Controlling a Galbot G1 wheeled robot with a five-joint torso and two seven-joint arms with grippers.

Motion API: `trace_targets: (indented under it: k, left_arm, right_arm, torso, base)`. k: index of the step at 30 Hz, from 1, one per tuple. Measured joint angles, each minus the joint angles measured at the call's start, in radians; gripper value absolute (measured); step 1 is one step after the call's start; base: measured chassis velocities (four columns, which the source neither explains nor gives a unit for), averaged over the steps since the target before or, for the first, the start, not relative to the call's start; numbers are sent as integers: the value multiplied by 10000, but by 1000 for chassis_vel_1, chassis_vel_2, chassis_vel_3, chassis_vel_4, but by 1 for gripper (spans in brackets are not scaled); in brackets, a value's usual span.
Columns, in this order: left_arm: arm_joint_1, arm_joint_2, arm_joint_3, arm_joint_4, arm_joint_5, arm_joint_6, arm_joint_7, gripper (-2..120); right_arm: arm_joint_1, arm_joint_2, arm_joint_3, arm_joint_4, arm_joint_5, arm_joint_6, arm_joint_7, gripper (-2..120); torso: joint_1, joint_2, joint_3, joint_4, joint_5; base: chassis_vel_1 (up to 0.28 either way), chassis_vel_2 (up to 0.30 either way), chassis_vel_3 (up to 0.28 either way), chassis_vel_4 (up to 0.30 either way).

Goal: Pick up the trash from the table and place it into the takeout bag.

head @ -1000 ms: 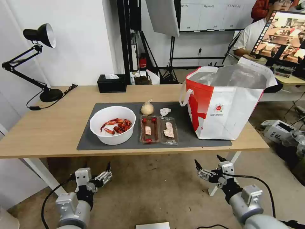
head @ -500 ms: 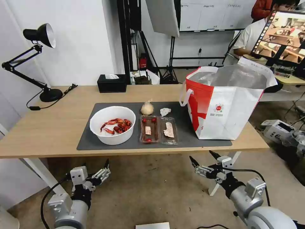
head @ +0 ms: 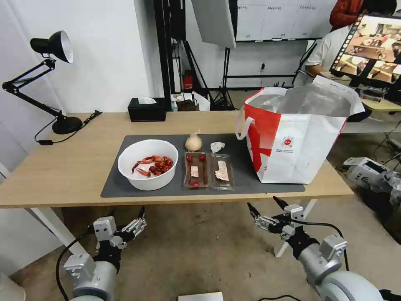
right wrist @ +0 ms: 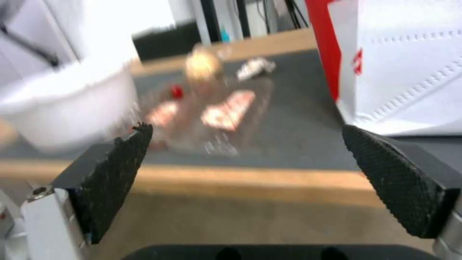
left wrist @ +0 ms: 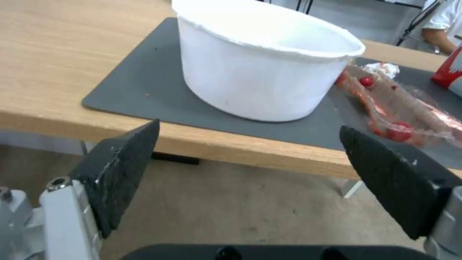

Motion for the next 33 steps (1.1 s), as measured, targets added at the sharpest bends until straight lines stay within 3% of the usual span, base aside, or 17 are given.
trace_targets:
  k: [6,9,16,21,27,33]
  left_arm:
    - [-21,74,-63,39,-124,-131,77,100]
    - [-140,231,-26,182,-194,-139,134,100]
    - [-194,246,-10,260,-217,-140,177,100]
    - [-214,233,-19,290,-233,-139,188,100]
    - [-236,221,-43,302,-266,-139,196,100]
    - [-227,272,-166,314,-353,-132,272,100]
  right_arm:
    - [692,30,-881,-48,2242,573,1178,100]
    - [1170,35,-1637,217,4857,548,2318,100]
    - [1911,45,-2359,351,7472,553,3448,100]
    - [2499,115,-2810,238,8932,771,4128,100]
    - [2814,212,-3085,101,9780,1026,4531,100]
    - [3625,757,-3725,-521,10837,1722,5506,100]
  torso:
    - [0,0,1,1,1]
    - [0,0,0,0,0]
    - [0,0,0,-2,0]
    - [0,-1,0,1,0]
    - [0,0,1,1,1]
    - [0,0,1,1,0]
  base:
    - [0,0,0,0]
    - [0,0,0,0]
    - [0,0,0,0]
    - [0,0,0,0]
    - [0,0,0,0]
    - [0,0,0,0]
